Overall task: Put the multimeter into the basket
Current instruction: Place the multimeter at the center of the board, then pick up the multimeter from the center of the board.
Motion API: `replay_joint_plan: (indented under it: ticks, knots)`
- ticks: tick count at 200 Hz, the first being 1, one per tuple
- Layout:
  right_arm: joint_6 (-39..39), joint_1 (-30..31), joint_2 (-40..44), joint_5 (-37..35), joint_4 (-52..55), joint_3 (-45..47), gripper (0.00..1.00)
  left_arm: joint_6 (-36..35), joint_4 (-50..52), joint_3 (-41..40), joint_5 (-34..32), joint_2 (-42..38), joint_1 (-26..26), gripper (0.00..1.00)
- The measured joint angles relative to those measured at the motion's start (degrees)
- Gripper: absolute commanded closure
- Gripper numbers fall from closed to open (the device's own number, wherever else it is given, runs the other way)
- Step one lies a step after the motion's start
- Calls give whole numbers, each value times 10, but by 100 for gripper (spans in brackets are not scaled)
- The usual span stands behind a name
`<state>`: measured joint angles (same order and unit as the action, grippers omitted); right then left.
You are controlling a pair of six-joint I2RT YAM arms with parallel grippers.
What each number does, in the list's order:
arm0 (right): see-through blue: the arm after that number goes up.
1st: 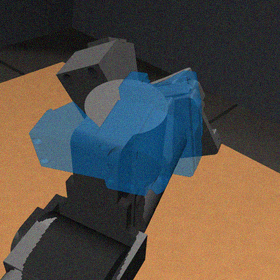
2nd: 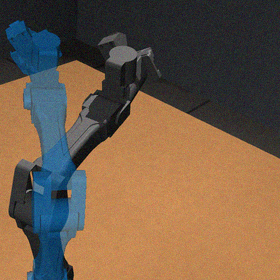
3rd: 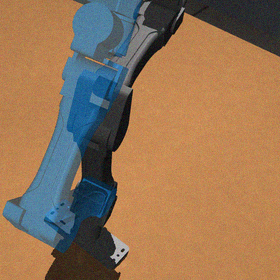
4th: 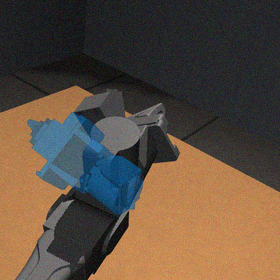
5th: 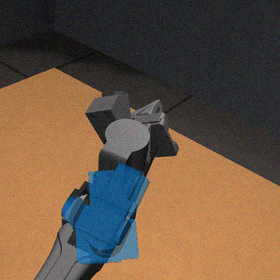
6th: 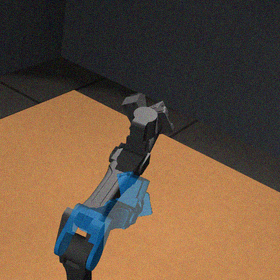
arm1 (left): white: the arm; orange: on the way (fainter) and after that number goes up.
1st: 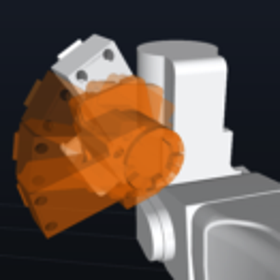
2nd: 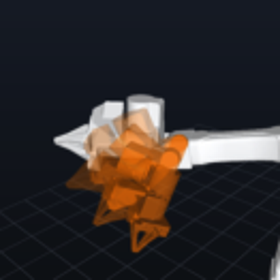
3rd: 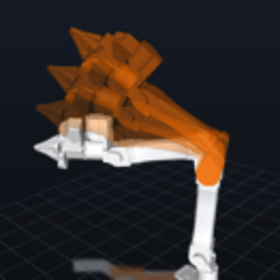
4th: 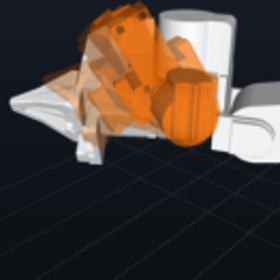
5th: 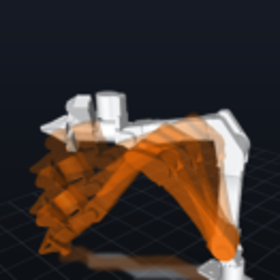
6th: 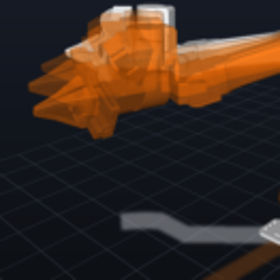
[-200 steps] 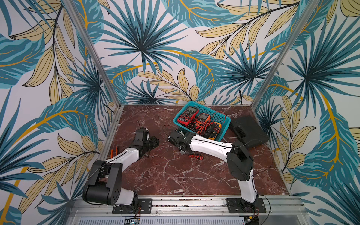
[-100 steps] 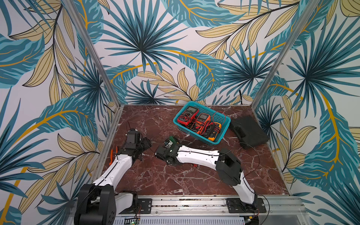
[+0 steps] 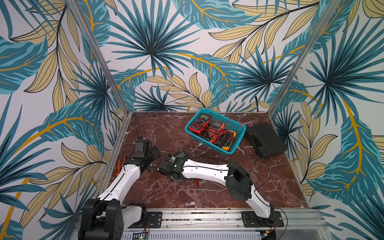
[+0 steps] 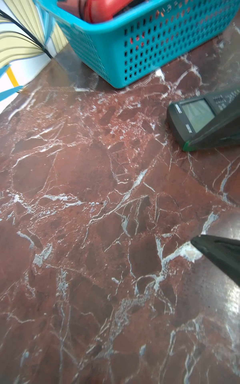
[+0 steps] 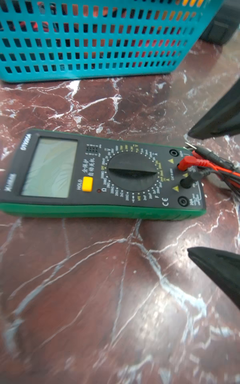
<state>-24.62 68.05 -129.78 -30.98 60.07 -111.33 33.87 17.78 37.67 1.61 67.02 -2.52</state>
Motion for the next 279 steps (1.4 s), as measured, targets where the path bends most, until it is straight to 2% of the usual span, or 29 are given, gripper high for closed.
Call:
replay_joint_plan:
  ticks: [15, 65, 110, 149, 187, 206, 227, 254, 267, 279]
  knots:
    - [-1, -7, 0, 10, 0, -15, 3, -6, 8, 0, -8, -3, 0, 0]
    - [26, -67, 0, 69, -3, -57, 1, -5, 31, 0, -53, -25, 2, 0]
    - [56, -130, -25, 169, -24, -73, 1, -7, 33, 0, -76, -36, 2, 0]
    - [84, -139, -64, 223, -38, -71, 1, -10, 33, 0, -81, -36, 3, 0]
    - [93, -143, -73, 227, -48, -68, 1, -10, 32, 0, -80, -36, 3, 0]
    - [98, -146, -82, 231, -53, -66, 6, -10, 32, 0, -80, -36, 3, 0]
    - [100, -147, -83, 239, -56, -66, 16, -10, 31, 0, -78, -36, 3, 0]
    - [96, -146, -83, 239, -60, -66, 52, -8, 31, 0, -76, -36, 3, 0]
    - [91, -145, -82, 237, -60, -65, 65, -4, 31, 0, -76, -36, 3, 0]
    - [85, -144, -79, 235, -64, -60, 71, 1, 31, 0, -79, -38, 3, 0]
